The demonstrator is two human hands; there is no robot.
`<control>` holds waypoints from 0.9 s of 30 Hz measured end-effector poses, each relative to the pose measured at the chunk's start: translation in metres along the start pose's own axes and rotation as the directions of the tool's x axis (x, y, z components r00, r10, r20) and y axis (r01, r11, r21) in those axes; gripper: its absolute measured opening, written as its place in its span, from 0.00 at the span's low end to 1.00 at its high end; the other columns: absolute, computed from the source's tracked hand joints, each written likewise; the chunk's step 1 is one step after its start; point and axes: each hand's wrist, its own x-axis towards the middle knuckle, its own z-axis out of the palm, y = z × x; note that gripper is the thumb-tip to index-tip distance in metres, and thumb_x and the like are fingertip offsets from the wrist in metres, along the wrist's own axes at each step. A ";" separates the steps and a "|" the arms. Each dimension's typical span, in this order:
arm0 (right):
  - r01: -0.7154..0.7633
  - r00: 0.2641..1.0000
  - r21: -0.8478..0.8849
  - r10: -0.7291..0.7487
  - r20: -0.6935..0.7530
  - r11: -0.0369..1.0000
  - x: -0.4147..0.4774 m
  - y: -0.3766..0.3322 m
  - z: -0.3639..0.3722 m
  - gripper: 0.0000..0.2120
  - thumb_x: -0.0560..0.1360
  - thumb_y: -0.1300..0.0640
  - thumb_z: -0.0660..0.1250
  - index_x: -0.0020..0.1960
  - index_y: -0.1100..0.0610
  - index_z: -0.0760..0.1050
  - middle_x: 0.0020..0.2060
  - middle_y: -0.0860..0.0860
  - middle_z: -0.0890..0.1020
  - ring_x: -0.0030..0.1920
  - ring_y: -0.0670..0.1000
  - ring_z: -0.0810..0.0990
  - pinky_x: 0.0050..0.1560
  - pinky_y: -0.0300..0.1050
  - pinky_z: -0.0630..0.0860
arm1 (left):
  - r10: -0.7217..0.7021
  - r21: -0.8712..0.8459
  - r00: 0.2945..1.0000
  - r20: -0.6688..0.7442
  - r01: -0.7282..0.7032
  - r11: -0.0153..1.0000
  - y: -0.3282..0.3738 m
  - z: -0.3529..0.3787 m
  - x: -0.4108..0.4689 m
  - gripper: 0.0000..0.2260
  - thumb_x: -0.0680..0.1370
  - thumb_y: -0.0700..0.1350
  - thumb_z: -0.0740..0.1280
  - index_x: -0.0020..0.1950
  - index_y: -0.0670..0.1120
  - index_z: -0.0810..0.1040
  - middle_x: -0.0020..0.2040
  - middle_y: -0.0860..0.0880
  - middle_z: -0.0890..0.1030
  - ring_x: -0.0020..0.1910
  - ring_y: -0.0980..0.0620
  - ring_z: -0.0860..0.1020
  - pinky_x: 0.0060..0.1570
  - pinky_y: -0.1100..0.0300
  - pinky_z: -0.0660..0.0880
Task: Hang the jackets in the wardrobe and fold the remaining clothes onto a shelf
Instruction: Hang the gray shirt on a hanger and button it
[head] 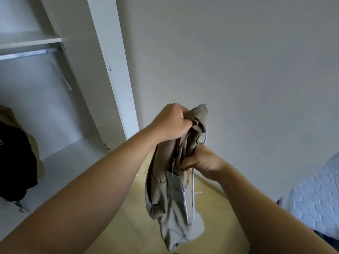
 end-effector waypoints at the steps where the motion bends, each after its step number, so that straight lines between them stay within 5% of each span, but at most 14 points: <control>1: -0.004 1.000 0.004 0.004 0.024 1.000 -0.001 -0.002 0.004 0.14 0.59 0.72 0.73 0.39 0.57 0.83 0.36 0.57 0.84 0.34 0.52 0.82 0.32 0.43 0.76 | -0.035 0.000 0.999 -0.013 0.035 0.999 -0.003 -0.003 -0.001 0.10 0.65 0.50 0.59 0.25 0.47 0.68 0.23 0.55 0.69 0.25 0.56 0.65 0.31 0.60 0.65; 4: -0.038 0.998 -0.063 0.040 0.044 0.997 0.001 -0.002 0.016 0.12 0.66 0.68 0.78 0.47 0.57 0.84 0.43 0.55 0.87 0.40 0.53 0.85 0.33 0.41 0.77 | -0.143 -0.018 0.989 -0.033 0.143 0.990 -0.016 -0.009 -0.007 0.14 0.67 0.52 0.58 0.23 0.49 0.65 0.20 0.56 0.66 0.23 0.56 0.64 0.32 0.57 0.63; 7: -0.083 0.992 -0.196 0.063 -0.108 0.977 0.006 0.000 0.029 0.06 0.70 0.60 0.78 0.45 0.53 0.84 0.39 0.49 0.87 0.39 0.47 0.86 0.34 0.39 0.79 | -0.257 -0.122 0.960 -0.113 0.244 0.962 -0.035 -0.011 -0.013 0.13 0.68 0.53 0.59 0.24 0.49 0.65 0.20 0.57 0.67 0.22 0.58 0.66 0.33 0.57 0.63; 11: -0.139 0.951 -0.242 0.062 -0.302 0.960 0.013 -0.004 0.043 0.05 0.74 0.58 0.73 0.39 0.52 0.80 0.28 0.41 0.82 0.30 0.40 0.81 0.30 0.33 0.76 | -0.330 -0.279 0.919 -0.216 0.266 0.923 -0.076 -0.014 -0.027 0.12 0.67 0.58 0.67 0.45 0.53 0.78 0.40 0.59 0.82 0.41 0.63 0.79 0.43 0.58 0.74; 16: -0.129 0.923 -0.226 0.033 -0.384 0.965 0.016 -0.028 0.044 0.09 0.77 0.57 0.68 0.39 0.59 0.80 0.29 0.49 0.81 0.30 0.46 0.78 0.26 0.34 0.72 | -0.432 -0.276 0.868 -0.246 0.364 0.890 -0.148 0.025 -0.070 0.18 0.70 0.54 0.74 0.54 0.53 0.71 0.50 0.55 0.76 0.49 0.54 0.77 0.44 0.64 0.69; 20: -0.153 0.890 -0.135 0.077 -0.449 0.979 0.020 -0.043 0.046 0.08 0.77 0.57 0.66 0.42 0.59 0.78 0.37 0.54 0.81 0.37 0.53 0.80 0.34 0.41 0.75 | -0.653 -0.173 0.748 -0.116 0.633 0.755 -0.190 0.067 -0.113 0.26 0.73 0.68 0.69 0.56 0.49 0.70 0.50 0.52 0.77 0.48 0.51 0.77 0.45 0.59 0.71; 23: -0.136 0.866 -0.039 0.100 -0.490 0.990 0.022 -0.052 0.044 0.06 0.78 0.58 0.66 0.45 0.60 0.77 0.42 0.57 0.80 0.42 0.57 0.80 0.41 0.48 0.75 | -0.767 0.011 0.641 -0.007 0.767 0.641 -0.212 0.092 -0.142 0.11 0.82 0.51 0.64 0.47 0.44 0.76 0.45 0.44 0.79 0.43 0.44 0.76 0.43 0.58 0.67; 25: -0.135 0.856 -0.020 0.106 -0.506 0.991 0.022 -0.058 0.042 0.06 0.78 0.58 0.66 0.49 0.62 0.78 0.47 0.61 0.82 0.47 0.60 0.82 0.43 0.50 0.76 | -0.793 0.000 0.594 0.132 0.800 0.600 -0.215 0.102 -0.155 0.09 0.78 0.37 0.62 0.40 0.44 0.76 0.40 0.44 0.77 0.38 0.47 0.72 0.39 0.59 0.67; 27: -0.131 0.840 -0.011 0.105 -0.533 0.991 0.022 -0.062 0.039 0.05 0.78 0.58 0.66 0.48 0.60 0.77 0.52 0.63 0.82 0.52 0.63 0.83 0.46 0.53 0.79 | -0.769 -0.093 0.571 0.286 0.816 0.571 -0.209 0.110 -0.159 0.10 0.78 0.35 0.60 0.45 0.41 0.80 0.39 0.44 0.78 0.35 0.48 0.71 0.34 0.60 0.71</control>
